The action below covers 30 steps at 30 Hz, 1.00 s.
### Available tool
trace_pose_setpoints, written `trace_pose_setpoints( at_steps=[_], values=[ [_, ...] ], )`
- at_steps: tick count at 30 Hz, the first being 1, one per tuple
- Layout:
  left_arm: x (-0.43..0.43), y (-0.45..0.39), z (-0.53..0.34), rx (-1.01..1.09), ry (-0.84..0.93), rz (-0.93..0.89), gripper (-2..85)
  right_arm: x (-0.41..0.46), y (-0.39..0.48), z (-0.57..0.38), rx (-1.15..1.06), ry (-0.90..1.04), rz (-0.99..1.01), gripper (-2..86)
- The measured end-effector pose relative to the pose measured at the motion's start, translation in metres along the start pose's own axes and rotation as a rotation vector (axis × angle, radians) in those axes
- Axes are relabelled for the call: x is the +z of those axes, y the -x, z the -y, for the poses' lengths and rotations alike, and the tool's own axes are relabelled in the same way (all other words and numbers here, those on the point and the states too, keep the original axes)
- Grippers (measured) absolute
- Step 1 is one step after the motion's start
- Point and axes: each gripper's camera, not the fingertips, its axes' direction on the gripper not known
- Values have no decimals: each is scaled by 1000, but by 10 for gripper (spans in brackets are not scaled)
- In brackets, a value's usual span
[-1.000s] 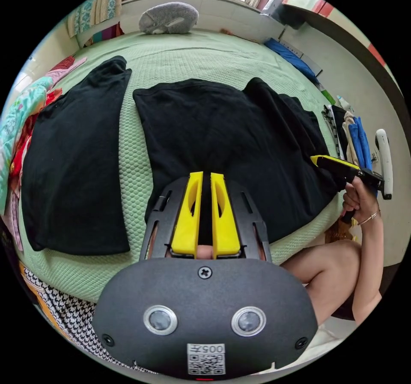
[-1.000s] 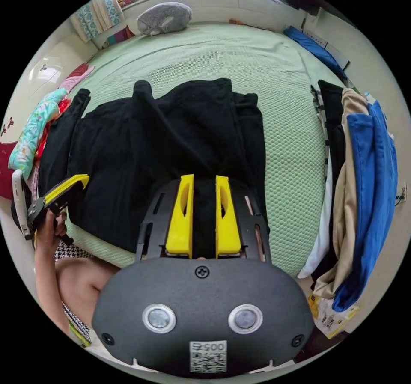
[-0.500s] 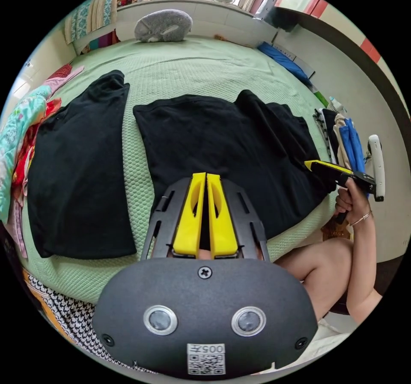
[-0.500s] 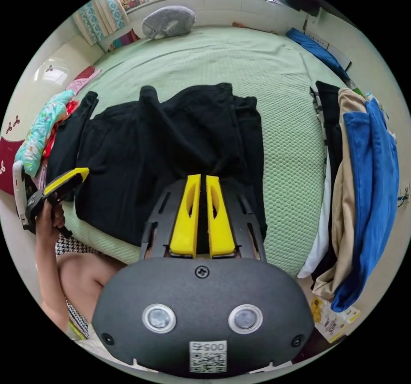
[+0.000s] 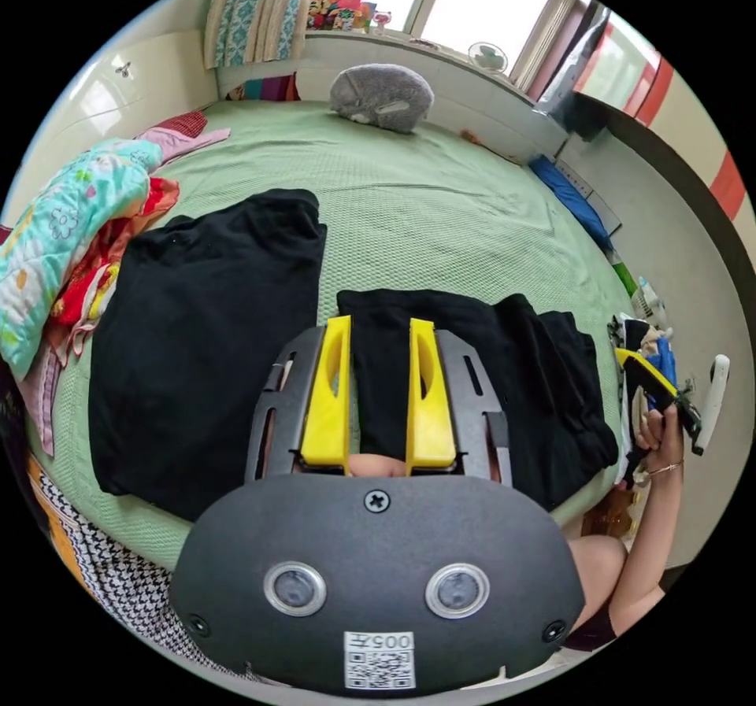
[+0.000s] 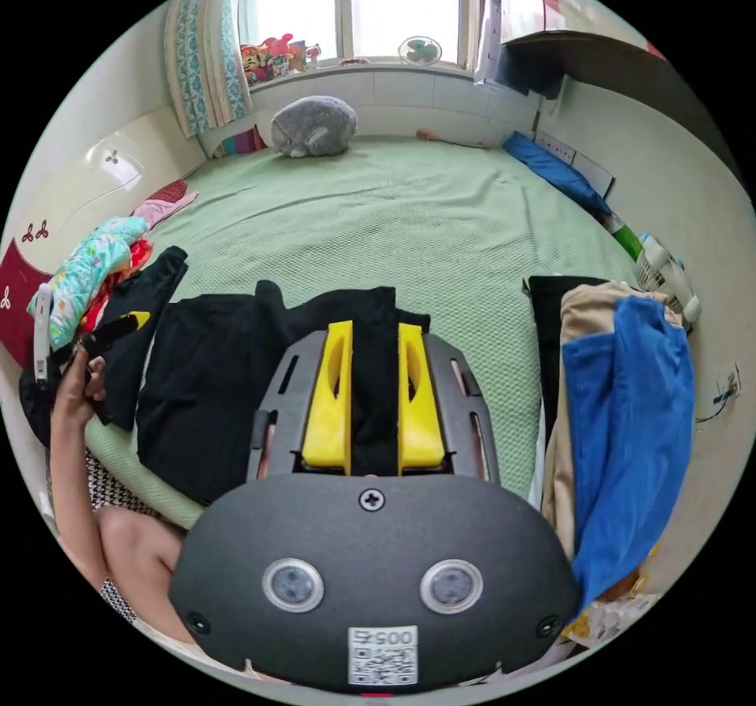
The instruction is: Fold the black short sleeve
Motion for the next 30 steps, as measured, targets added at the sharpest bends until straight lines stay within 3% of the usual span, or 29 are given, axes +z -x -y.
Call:
trace_pose_setpoints(
  at_steps=[12, 16, 20, 30],
  values=[
    [13, 37, 17, 38, 2, -52, 130, 73, 6, 7, 35, 90, -13, 65],
    [18, 42, 17, 25, 53, -21, 96, 81, 12, -7, 41, 94, -60, 51],
    [7, 48, 14, 36, 57, -85, 44, 59, 17, -20, 47, 21, -79, -12],
    [-67, 52, -13, 49, -6, -137, 16, -27, 21, -67, 72, -145, -91, -16]
  ],
)
